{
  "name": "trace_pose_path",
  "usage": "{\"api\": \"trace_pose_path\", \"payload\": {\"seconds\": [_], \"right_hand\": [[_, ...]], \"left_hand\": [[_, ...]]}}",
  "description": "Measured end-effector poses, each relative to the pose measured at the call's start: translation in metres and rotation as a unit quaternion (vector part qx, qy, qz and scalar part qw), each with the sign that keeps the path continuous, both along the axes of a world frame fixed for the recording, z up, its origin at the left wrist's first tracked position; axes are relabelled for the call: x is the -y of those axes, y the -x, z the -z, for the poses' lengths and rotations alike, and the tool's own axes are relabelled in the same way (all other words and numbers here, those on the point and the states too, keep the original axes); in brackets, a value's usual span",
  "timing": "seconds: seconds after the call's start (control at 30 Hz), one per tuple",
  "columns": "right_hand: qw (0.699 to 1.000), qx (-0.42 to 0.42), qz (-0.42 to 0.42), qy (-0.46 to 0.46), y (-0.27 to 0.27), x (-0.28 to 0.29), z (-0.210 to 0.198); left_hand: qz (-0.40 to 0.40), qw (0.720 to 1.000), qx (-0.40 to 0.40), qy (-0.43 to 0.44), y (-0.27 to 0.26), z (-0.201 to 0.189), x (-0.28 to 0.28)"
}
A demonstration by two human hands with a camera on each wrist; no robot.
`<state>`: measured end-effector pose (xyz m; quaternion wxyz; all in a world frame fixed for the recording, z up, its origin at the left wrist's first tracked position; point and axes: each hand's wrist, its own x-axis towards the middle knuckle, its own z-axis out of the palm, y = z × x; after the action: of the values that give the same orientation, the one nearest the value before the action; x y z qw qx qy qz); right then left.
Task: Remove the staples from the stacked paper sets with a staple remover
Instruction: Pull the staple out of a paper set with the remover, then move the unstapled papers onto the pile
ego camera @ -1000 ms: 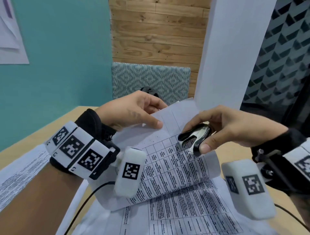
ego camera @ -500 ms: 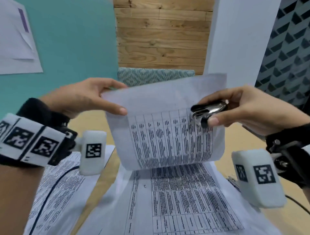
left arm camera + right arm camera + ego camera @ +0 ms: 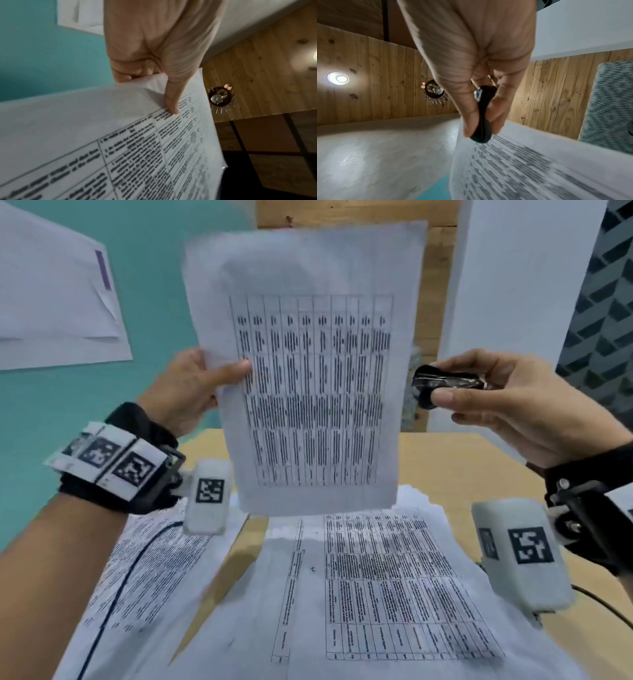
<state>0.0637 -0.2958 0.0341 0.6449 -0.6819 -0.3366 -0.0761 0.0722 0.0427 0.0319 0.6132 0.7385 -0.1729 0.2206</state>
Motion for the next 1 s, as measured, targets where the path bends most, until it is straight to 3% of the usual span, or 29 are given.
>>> {"api": "trace_pose_path", "payload": {"seconds": [0.17,0.27,0.33,0.43,0.6,0.73,0.87,1.0], "right_hand": [[0.993,-0.017,0.001,0.120,0.000,-0.009,0.007],[0.977,-0.027,0.012,0.211,0.000,-0.016,0.014],[0.961,-0.022,0.025,0.275,0.002,-0.021,0.018],[0.939,-0.031,0.039,0.341,0.009,-0.029,0.023],[0.887,-0.034,0.076,0.454,0.006,-0.032,0.033],[0.884,-0.048,0.074,0.460,0.004,-0.033,0.036],[0.887,-0.057,0.071,0.452,0.002,-0.034,0.037],[0.883,-0.063,0.085,0.457,0.000,-0.032,0.036]], "left_hand": [[-0.079,0.997,0.012,0.000,0.028,-0.063,-0.037],[-0.097,0.985,-0.126,-0.059,0.041,-0.074,-0.064],[-0.075,0.960,-0.258,-0.081,0.043,-0.060,-0.084],[-0.154,0.910,-0.352,-0.154,0.036,-0.021,-0.116],[-0.209,0.848,-0.423,-0.242,0.022,0.060,-0.169],[-0.251,0.781,-0.475,-0.316,0.013,0.105,-0.184],[-0.289,0.734,-0.484,-0.378,0.006,0.118,-0.188],[-0.330,0.679,-0.463,-0.464,0.003,0.104,-0.168]]}}
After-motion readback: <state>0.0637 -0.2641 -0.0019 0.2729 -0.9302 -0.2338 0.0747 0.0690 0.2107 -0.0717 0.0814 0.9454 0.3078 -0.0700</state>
